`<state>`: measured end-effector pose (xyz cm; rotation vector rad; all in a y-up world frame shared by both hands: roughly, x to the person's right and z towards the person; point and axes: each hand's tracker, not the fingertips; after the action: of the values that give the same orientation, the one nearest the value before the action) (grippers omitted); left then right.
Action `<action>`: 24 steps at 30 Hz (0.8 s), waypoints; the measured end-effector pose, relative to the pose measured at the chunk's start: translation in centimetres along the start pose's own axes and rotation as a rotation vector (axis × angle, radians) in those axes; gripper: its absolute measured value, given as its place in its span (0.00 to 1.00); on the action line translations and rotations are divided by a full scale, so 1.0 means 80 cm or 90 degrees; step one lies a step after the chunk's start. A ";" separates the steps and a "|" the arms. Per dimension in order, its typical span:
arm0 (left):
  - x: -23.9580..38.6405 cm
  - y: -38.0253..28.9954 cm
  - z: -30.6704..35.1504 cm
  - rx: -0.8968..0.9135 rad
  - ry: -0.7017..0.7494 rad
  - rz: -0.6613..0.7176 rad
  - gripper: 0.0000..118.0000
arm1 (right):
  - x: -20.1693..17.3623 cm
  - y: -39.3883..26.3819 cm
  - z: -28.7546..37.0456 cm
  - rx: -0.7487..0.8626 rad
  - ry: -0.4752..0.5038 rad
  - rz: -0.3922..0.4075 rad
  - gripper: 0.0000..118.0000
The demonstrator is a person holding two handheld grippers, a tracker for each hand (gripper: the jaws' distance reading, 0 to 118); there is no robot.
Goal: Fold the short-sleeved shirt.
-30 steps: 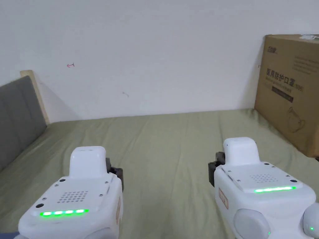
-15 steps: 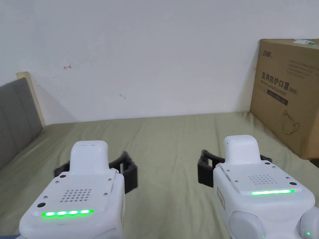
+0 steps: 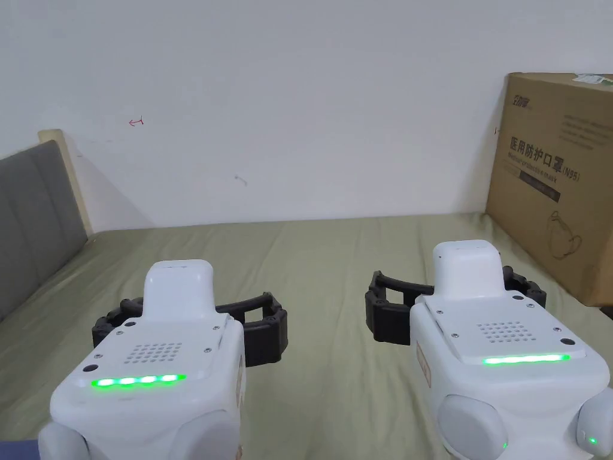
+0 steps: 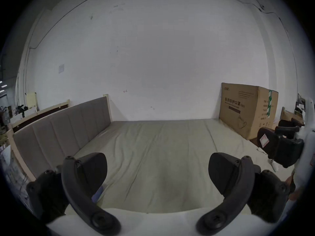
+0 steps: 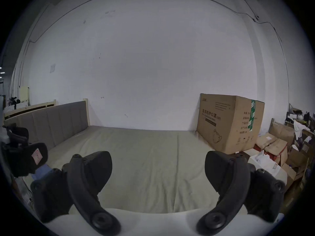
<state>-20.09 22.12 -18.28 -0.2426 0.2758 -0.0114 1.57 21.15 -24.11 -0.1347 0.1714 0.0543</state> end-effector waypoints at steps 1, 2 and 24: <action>-0.003 0.000 -0.001 -0.003 -0.008 0.012 1.00 | 0.000 0.000 0.001 0.001 0.013 -0.004 0.94; -0.005 0.000 -0.003 -0.014 -0.017 0.023 1.00 | 0.000 0.001 0.001 -0.003 0.017 -0.006 0.94; -0.010 -0.006 -0.016 -0.052 -0.087 0.062 1.00 | -0.003 -0.014 -0.004 -0.041 -0.009 0.004 0.94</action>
<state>-21.17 21.37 -19.13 -0.3095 0.1512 0.1120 1.33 19.96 -24.24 -0.1972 0.1552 0.0667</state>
